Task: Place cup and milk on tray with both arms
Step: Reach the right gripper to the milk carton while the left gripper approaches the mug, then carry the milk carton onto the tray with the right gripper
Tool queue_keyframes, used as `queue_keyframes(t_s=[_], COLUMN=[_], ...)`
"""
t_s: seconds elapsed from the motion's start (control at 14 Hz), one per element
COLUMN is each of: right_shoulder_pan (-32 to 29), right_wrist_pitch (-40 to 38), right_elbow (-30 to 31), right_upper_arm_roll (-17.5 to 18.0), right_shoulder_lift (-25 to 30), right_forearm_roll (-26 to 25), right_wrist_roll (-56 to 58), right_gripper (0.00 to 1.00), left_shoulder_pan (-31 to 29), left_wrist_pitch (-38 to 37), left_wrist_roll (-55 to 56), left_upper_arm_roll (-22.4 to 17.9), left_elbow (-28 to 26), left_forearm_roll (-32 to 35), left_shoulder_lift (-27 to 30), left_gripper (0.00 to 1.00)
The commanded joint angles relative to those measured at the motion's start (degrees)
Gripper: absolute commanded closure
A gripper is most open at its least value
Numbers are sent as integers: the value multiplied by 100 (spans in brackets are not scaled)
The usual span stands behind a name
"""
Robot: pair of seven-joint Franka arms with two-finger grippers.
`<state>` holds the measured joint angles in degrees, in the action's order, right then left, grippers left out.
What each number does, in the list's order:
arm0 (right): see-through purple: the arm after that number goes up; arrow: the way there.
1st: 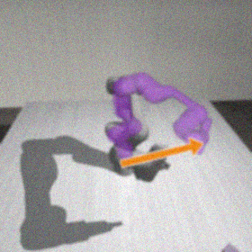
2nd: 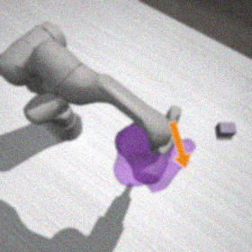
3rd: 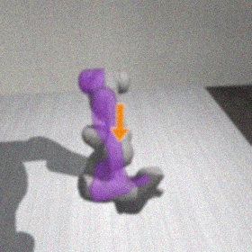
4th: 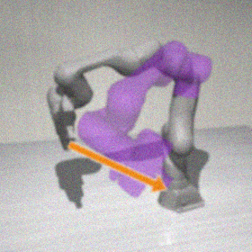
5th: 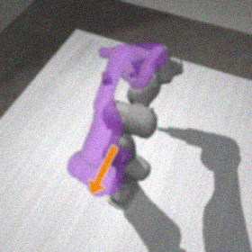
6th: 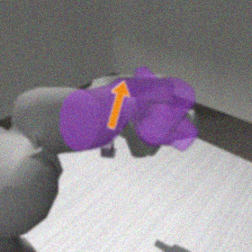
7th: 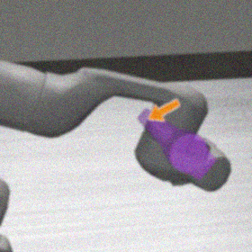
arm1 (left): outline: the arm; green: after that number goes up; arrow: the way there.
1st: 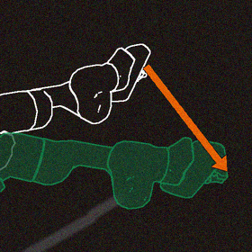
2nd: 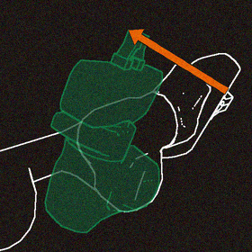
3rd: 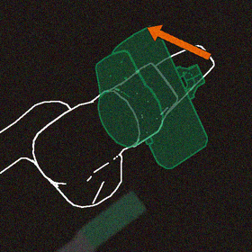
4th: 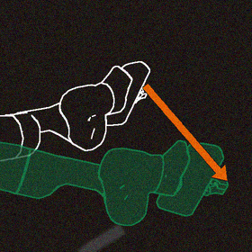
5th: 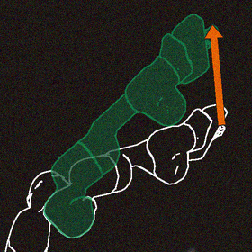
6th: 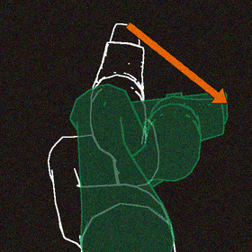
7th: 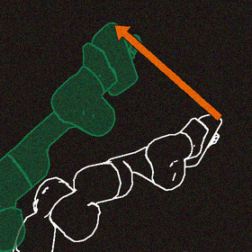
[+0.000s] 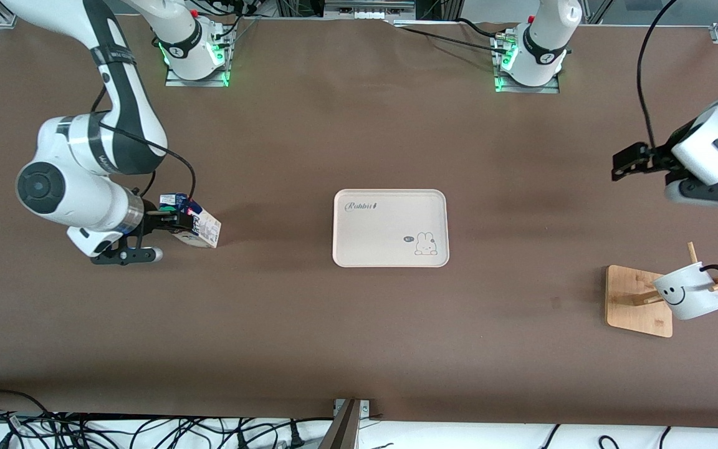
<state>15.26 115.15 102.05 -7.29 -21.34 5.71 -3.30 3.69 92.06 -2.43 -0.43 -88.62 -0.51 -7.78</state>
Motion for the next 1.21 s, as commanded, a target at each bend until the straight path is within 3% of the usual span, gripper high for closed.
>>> queue_keyframes(t_s=[0.0,0.14,0.21,0.29,0.36,0.43,0.5,0.79,1.0,1.14], right_shoulder_pan=[21,12,21,12,21,21,21,21,213,529], right_wrist_pitch=[366,482,447,394,359,315,297,79,-369,-485], right_elbow=[639,825,878,878,878,852,826,265,-648,-1298], right_upper_arm_roll=[-1,-1,-1,-1,-10,-1,8,612,1132,1431], right_shoulder_lift=[315,333,367,394,429,438,438,386,115,-254], right_forearm_roll=[71,71,71,71,71,71,71,71,88,429], right_wrist_roll=[-240,-276,-276,-285,-285,-285,-294,-1011,-1943,-2549], right_gripper=[0,1,8,19,41,56,64,67,67,67], left_shoulder_pan=[9,9,0,0,0,9,26,254,325,299], left_wrist_pitch=[486,1082,1425,1742,2050,2392,2761,3869,5274,5952], left_wrist_roll=[5,23,32,23,32,32,32,76,76,76], left_upper_arm_roll=[218,227,227,227,227,227,227,201,166,166], left_elbow=[29,-15,-68,-77,-77,-94,-94,-216,-1330,-1903], left_forearm_roll=[121,96,52,51,43,34,16,95,104,104], left_shoulder_lift=[-188,-312,-347,-478,-610,-741,-925,-1243,-894,-639], left_gripper=[0,0,0,0,0,0,0,0,0,0])
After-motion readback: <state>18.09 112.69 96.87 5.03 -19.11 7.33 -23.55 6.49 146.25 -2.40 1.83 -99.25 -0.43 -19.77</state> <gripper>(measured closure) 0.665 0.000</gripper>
